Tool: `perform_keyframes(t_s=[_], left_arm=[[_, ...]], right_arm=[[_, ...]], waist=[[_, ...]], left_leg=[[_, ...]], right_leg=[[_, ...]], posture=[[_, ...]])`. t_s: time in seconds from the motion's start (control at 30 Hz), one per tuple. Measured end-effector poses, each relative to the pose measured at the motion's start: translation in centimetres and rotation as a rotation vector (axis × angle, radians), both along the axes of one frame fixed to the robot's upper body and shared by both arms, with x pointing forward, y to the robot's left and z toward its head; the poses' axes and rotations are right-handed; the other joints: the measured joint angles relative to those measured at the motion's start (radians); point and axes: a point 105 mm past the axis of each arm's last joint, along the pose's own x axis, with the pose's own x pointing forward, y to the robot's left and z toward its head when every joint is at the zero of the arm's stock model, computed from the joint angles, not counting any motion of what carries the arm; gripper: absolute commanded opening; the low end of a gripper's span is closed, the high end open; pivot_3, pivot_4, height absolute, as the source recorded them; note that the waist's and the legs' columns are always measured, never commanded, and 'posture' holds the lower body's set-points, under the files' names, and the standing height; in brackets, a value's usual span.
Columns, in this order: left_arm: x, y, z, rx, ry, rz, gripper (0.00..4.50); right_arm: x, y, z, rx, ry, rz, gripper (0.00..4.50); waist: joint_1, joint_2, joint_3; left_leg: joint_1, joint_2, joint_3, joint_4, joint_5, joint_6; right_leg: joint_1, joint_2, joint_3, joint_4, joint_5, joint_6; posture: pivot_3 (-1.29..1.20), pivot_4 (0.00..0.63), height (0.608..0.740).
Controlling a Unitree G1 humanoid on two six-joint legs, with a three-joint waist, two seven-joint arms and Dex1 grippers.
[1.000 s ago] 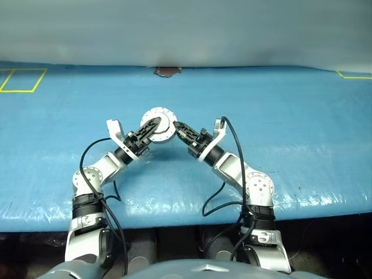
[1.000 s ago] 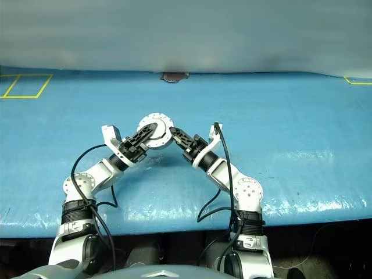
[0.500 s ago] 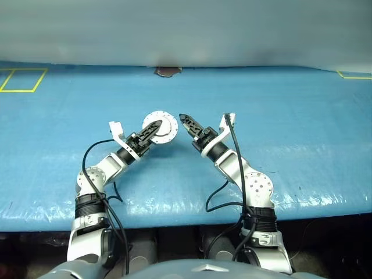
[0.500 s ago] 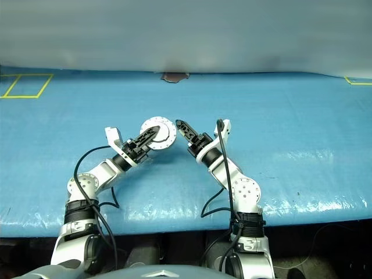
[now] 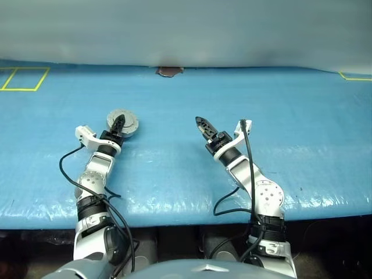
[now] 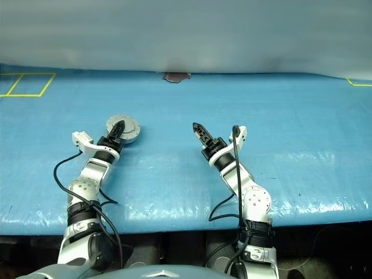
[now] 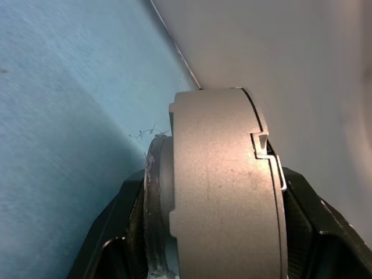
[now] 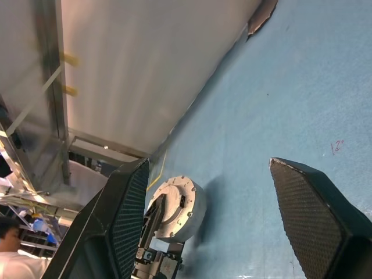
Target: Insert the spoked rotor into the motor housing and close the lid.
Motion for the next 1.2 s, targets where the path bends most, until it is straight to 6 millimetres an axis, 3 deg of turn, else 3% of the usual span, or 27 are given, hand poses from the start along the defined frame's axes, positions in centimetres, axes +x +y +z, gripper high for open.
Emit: perform_keyframes(t_s=[0.2,0.47,0.67,0.83,0.93,1.03,1.2], left_arm=[[1.5,0.4,-0.4,0.073,0.073,0.059,4.41],[1.9,2.2,-0.3,0.197,0.128,0.176,4.46],[0.3,6.3,-0.4,0.321,0.155,0.345,4.46],[-0.4,6.6,1.5,0.413,0.045,0.370,4.46],[-0.2,4.7,4.8,0.506,-0.158,0.304,4.46],[-0.4,1.3,7.1,0.553,-0.336,0.136,4.46],[-2.2,-6.3,7.3,0.683,-0.510,-0.321,4.46]], right_arm=[[-0.1,0.1,0.1,-0.001,-0.007,0.004,3.50],[0.0,0.1,-0.2,-0.014,0.004,-0.001,3.50],[0.0,0.3,-0.8,-0.027,0.031,0.010,3.50],[-0.1,1.0,-1.2,-0.167,-0.018,0.020,3.50],[0.3,-0.1,-0.6,-0.355,-0.198,-0.102,3.50],[0.1,-1.6,0.4,-0.487,-0.349,-0.161,3.50],[-1.5,-4.0,0.1,-0.696,-0.469,-0.030,3.50]], waist=[[0.005,0.000,0.000],[-0.011,0.001,-0.001],[-0.012,0.001,-0.001],[0.000,0.000,-0.001],[0.011,0.000,-0.001],[0.013,0.000,-0.001],[0.012,0.000,-0.001]], left_leg=[[0.001,0.000,0.000,0.002,0.000,0.000],[0.003,0.000,0.001,0.002,0.000,0.000],[0.003,0.001,0.001,0.001,0.000,0.000],[0.001,0.000,0.001,0.001,0.000,0.000],[0.001,0.000,0.002,0.001,0.000,0.000],[0.002,-0.001,0.003,0.001,0.000,0.000],[0.002,-0.001,0.003,0.001,0.000,0.000]], right_leg=[[0.002,0.000,0.000,0.000,0.000,0.000],[0.002,0.000,0.001,0.001,0.002,0.000],[0.002,0.001,0.002,0.001,0.003,0.002],[0.001,0.000,0.001,0.000,0.003,0.002],[0.002,0.000,0.002,-0.001,0.003,0.002],[0.002,0.000,0.003,-0.002,0.003,0.002],[0.001,0.000,0.003,-0.001,0.000,-0.002]], posture=[[0.00,0.150,0.740],[0.00,0.150,0.740],[0.00,0.150,0.740],[0.00,0.150,0.740],[0.00,0.150,0.740],[0.00,0.150,0.740],[0.00,0.150,0.740]])
